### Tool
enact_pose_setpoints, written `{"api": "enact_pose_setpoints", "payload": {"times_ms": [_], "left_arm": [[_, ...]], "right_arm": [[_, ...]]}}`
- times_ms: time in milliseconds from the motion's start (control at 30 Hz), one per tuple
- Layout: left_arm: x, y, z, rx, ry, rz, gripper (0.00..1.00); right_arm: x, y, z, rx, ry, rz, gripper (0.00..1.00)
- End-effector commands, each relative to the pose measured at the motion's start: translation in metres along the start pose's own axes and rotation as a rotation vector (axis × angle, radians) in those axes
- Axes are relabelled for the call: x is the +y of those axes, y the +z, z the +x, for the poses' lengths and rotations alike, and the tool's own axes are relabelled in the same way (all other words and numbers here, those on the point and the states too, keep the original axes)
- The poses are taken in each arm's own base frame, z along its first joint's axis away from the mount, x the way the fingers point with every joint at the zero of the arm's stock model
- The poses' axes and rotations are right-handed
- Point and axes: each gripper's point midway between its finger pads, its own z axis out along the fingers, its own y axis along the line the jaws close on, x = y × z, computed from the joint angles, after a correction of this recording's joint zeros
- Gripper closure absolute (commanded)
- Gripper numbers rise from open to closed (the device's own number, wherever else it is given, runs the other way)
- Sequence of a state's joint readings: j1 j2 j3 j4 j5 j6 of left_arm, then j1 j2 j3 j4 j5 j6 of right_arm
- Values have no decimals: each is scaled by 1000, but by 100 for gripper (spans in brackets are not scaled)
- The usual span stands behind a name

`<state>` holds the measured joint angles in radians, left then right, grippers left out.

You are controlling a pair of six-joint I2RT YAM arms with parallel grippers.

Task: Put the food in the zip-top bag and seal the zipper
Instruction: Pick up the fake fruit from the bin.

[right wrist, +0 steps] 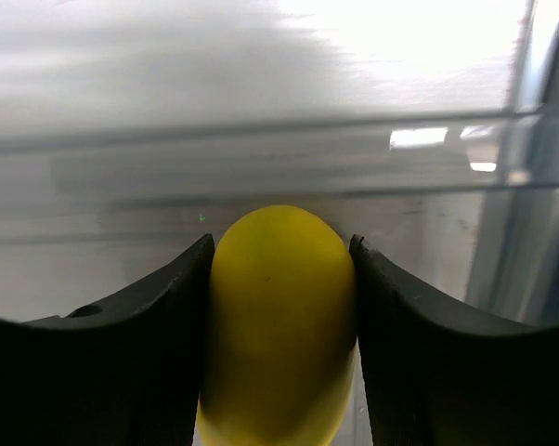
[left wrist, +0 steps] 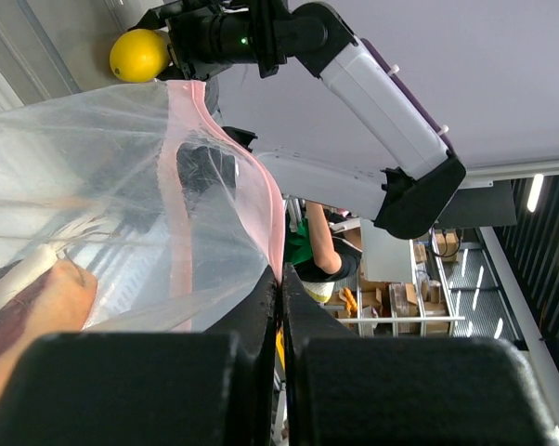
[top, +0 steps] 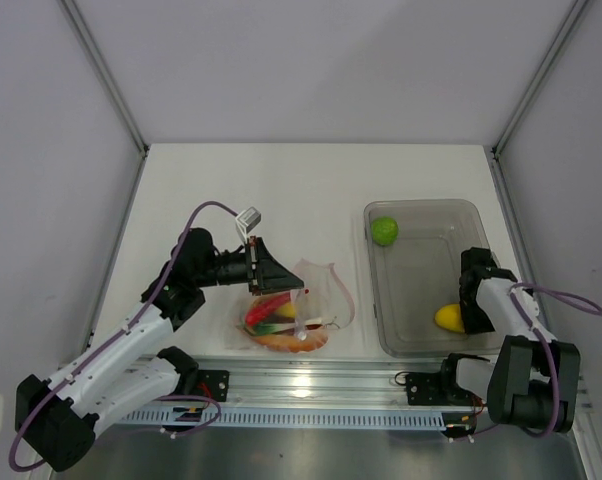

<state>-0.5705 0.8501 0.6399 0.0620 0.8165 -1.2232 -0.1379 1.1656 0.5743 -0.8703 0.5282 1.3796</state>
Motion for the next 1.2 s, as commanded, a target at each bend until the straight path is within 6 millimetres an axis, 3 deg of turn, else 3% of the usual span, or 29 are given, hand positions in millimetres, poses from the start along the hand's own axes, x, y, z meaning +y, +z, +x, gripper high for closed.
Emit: {"api": "enact_pose_setpoints", "payload": {"times_ms": [0, 67, 267, 333, 367, 400, 433, 533, 600, 700, 900, 1000, 1167], "left_arm": [[-6, 0, -2, 3, 28, 37, 99], [-6, 0, -2, 5, 29, 40, 99], [-5, 0, 0, 7, 26, 40, 99], [-5, -1, 0, 7, 24, 40, 99], [-5, -1, 0, 5, 27, 41, 99], [-5, -1, 0, 6, 25, 41, 99], [-4, -1, 0, 5, 27, 41, 99], [-6, -2, 0, 1, 30, 44, 99], [-5, -2, 0, -1, 24, 43, 100], [-11, -3, -1, -4, 29, 56, 100], [-26, -7, -3, -20, 52, 72, 99], [-31, -9, -3, -27, 57, 73, 99], [-40, -9, -5, -25, 63, 81, 99]], "right_arm": [[25, -15, 1, -9, -10, -134, 100], [50, -33, 8, -1, -54, -271, 100], [91, -97, 5, -55, -171, -560, 100], [100, -117, 8, -64, -284, -667, 100], [112, -139, 3, -76, -285, -779, 100], [116, -156, 16, -23, -354, -881, 100], [127, -178, 16, -48, -422, -1015, 100], [130, -242, 35, 15, -531, -1385, 100], [116, -280, 57, 125, -627, -1608, 100], [100, -328, 74, 215, -715, -1836, 100], [57, -418, 82, 153, -840, -2206, 100], [31, -455, 95, 123, -927, -2345, 100], [-4, -487, 127, 106, -1034, -2463, 99]]}}
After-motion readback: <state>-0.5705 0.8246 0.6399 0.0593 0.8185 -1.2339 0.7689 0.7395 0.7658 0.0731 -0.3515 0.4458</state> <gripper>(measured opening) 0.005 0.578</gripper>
